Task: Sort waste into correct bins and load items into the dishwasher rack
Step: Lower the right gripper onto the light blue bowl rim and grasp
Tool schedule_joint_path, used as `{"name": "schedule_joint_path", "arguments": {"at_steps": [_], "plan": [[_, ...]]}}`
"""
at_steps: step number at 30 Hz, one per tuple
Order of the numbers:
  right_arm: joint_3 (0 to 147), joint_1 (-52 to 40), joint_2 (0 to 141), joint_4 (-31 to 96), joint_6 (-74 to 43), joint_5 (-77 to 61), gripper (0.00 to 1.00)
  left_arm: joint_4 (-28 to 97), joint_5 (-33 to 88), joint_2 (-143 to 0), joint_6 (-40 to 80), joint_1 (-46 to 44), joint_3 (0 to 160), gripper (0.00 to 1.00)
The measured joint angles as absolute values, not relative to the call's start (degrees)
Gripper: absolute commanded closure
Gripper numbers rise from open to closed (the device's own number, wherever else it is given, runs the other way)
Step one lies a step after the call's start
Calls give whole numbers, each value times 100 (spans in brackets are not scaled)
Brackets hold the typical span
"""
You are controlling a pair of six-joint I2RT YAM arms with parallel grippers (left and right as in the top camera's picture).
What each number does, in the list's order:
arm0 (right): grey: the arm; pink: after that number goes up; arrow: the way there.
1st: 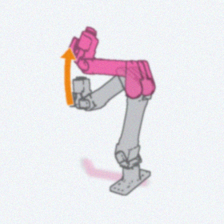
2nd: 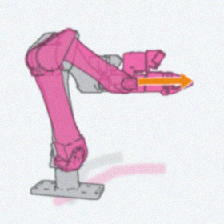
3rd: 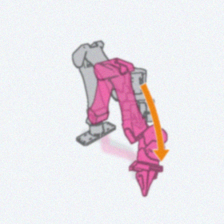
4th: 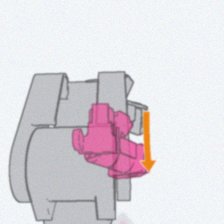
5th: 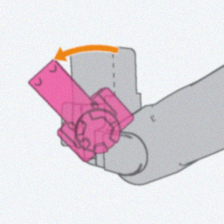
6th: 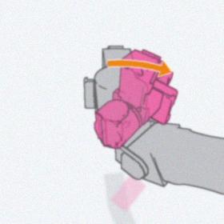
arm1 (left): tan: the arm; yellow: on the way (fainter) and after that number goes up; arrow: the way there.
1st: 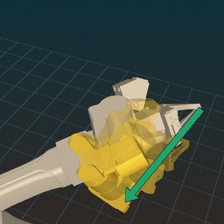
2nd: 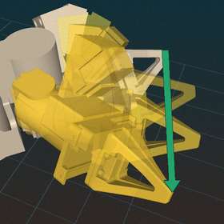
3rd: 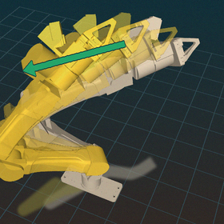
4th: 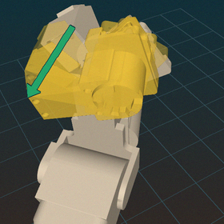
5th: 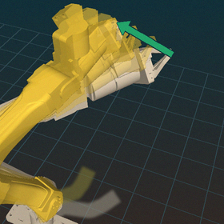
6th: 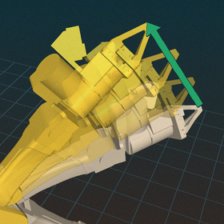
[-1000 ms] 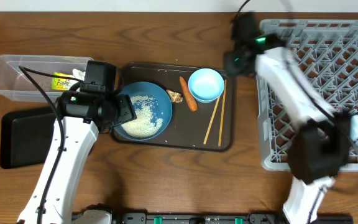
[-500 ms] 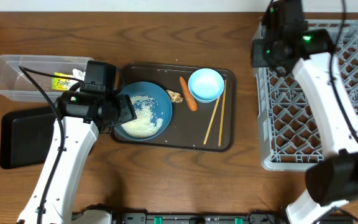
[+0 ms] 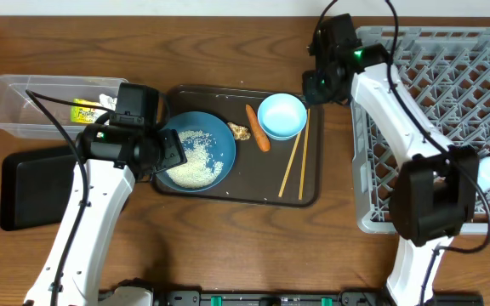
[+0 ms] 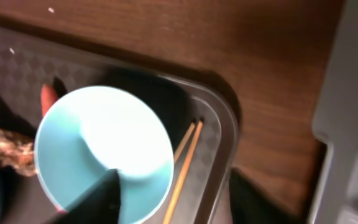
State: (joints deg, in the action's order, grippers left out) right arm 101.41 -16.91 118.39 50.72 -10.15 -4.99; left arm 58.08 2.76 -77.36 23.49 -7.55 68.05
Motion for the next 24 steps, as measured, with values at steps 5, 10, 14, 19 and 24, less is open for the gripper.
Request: {"name": "schedule_joint_path", "arguments": {"at_steps": [5, 10, 14, 19, 24], "plan": [[10138, -1697, 11920, 4980, -1009, -558, 42, 5808, 276, -7736, 2349, -755, 6805, 31], [10138, -1710, 12210, 5037, -1007, -572, 48, 5808, 276, -7736, 2349, -755, 6805, 31], [10138, -1782, 12575, 5118, -1011, -563, 53, 5808, 276, -7736, 2349, -755, 6805, 31], [10119, -1962, 12833, 5087, -991, -582, 76, 5808, 279, -7736, 2349, -755, 6805, 31], [10119, -2060, 12903, 5009, -1083, -561, 99, 5811, 276, -7736, 2349, -755, 6805, 31]]}}
